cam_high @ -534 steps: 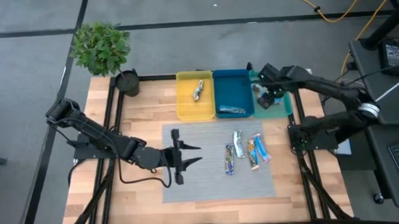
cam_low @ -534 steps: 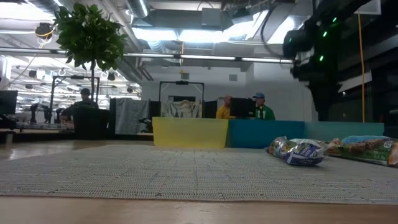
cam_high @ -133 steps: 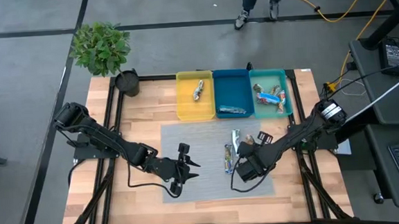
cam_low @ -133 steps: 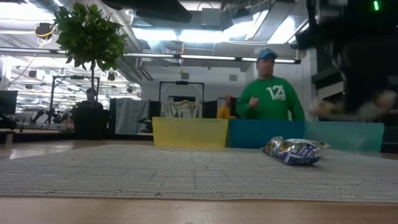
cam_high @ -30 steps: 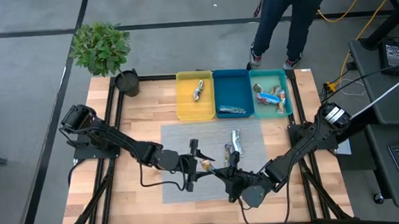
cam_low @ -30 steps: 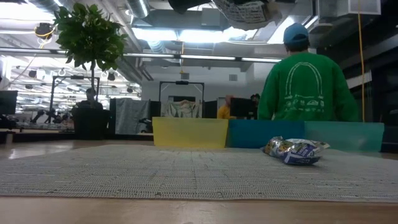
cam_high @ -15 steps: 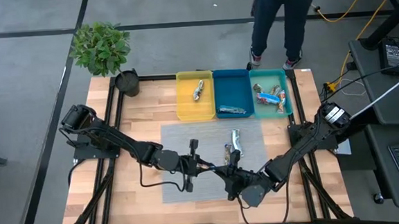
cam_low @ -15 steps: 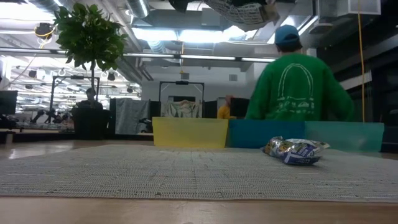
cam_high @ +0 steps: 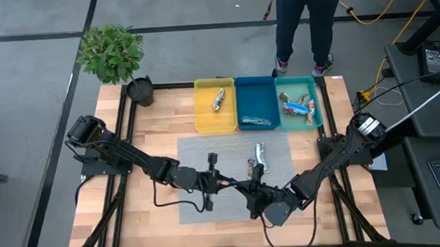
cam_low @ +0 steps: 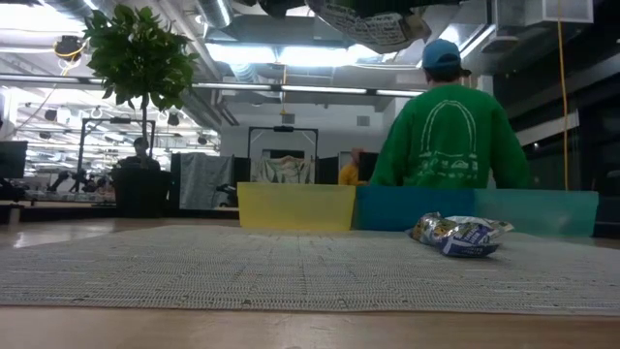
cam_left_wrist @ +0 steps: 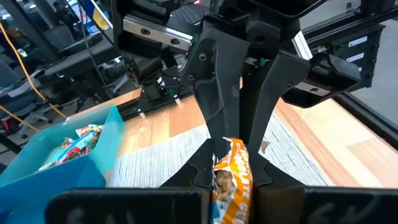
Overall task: Pick and place Granola Bars by type
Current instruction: Put the right yellow granola bar into the yellow bin
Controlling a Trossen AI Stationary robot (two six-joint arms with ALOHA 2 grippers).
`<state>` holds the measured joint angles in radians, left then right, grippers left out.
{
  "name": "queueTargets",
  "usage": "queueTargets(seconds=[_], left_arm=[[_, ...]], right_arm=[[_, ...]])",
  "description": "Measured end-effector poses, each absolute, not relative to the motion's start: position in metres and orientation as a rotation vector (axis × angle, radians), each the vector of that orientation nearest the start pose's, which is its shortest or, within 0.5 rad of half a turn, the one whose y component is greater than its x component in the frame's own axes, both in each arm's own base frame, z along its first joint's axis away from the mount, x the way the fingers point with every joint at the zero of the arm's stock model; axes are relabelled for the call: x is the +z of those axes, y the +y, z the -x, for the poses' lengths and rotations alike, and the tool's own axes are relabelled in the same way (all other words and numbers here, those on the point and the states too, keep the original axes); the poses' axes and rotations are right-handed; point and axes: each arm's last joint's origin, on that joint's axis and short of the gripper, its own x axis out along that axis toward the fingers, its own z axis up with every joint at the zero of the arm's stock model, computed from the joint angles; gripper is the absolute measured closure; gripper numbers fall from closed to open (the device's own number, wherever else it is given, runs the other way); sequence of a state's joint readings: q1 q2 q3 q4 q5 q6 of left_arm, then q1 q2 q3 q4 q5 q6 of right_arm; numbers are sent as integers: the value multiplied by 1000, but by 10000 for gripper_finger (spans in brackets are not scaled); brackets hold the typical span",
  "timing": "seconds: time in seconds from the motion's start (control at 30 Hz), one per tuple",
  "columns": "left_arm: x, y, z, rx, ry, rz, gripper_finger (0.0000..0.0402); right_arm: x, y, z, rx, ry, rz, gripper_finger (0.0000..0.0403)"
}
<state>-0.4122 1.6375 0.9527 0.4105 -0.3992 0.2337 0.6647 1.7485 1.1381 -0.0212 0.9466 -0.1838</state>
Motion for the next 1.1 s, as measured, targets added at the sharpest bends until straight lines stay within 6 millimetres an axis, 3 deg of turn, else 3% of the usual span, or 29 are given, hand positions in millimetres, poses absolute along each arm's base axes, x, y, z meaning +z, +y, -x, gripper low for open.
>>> queueTargets(seconds=[0.27,0.57,0.8,0.93,1.1], left_arm=[[234,-132,-331,-41,248,-337,386],[228,-131,-330,-24,302,-359,387],[227,-127,-328,60,329,-380,388],[240,-120,-322,174,319,-426,388],[261,-96,-314,347,325,-467,388]], right_arm=[[233,208,-301,-220,452,644,351],[258,210,-286,-213,398,612,263],[272,207,-268,-346,382,599,218],[273,199,-256,-412,407,538,214],[271,181,-239,-465,477,447,221]])
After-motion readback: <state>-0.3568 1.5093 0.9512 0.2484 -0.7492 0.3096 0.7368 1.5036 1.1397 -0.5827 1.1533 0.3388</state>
